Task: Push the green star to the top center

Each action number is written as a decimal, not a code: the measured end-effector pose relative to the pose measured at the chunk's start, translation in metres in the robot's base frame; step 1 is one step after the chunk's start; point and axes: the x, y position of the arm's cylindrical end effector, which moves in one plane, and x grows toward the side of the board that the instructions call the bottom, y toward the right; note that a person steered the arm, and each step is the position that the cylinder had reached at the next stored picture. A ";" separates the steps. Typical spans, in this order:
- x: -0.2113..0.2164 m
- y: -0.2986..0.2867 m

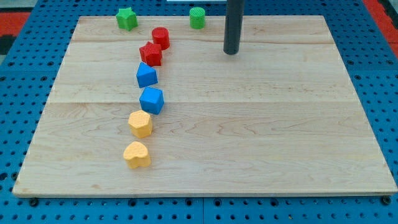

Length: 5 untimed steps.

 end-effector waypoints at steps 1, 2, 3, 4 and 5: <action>0.114 0.018; 0.239 0.007; 0.292 -0.071; 0.289 -0.218; 0.242 -0.345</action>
